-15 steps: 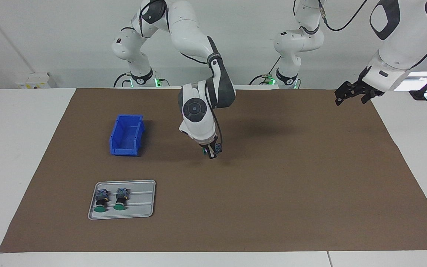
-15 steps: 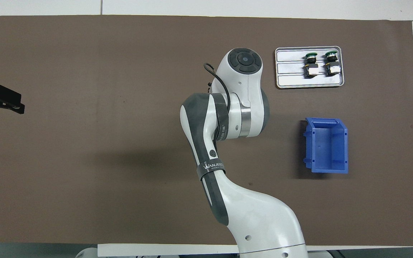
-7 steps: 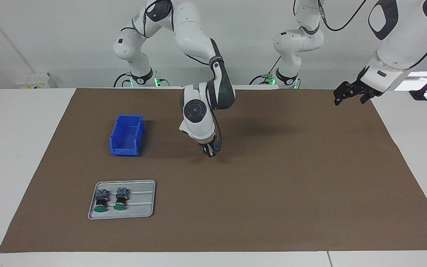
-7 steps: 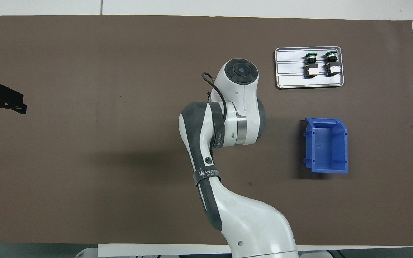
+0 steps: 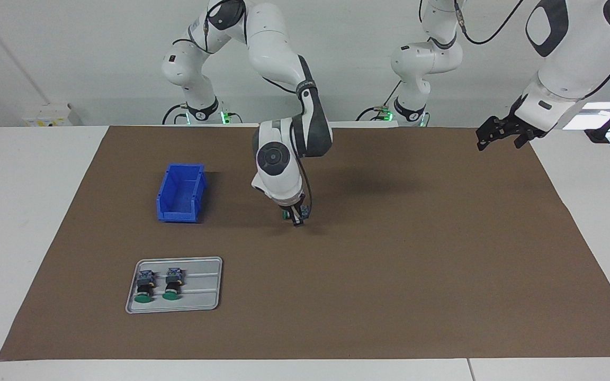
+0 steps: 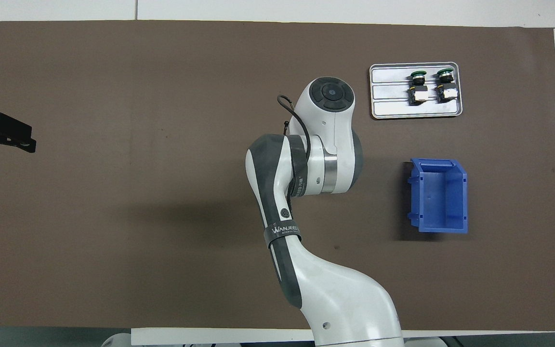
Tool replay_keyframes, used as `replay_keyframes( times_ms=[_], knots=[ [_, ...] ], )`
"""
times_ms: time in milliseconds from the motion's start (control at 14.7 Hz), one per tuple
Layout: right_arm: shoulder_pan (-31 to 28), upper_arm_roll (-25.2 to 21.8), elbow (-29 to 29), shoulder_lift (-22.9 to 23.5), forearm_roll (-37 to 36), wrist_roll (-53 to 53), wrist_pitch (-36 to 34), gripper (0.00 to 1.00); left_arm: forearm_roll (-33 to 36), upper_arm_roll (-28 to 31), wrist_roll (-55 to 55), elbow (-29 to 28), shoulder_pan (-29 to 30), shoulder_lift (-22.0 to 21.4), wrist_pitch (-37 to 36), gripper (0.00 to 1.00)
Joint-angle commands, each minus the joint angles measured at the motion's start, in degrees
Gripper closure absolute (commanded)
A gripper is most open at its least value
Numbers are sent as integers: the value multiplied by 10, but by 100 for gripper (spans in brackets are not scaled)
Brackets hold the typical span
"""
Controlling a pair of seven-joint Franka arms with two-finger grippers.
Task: Place and press button with both arms
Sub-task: 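Lower the green button onto the table center and open the right gripper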
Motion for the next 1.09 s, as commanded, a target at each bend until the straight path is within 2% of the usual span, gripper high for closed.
replay_keyframes(
  times_ms=[0,273,477,818,1022],
  knots=[
    [10,-13,-9,3,12,-19,1,20,-4,3,0,-21,-6,-17,15,0],
    [-10,-20,15,4,-47,-113,-10,11,-4,-2,-46,-30,-16,-22,21,0],
    [-41,-37,25,-4,-55,-212,-15,6,-4,-2,-107,-30,-35,-23,34,0],
    [-78,-98,42,-36,-56,-404,-100,3,-9,-4,-404,-31,-73,-24,29,0],
    [-86,-138,43,-47,-58,-492,-134,3,-34,-3,-508,-46,-106,-33,37,0]
  ],
)
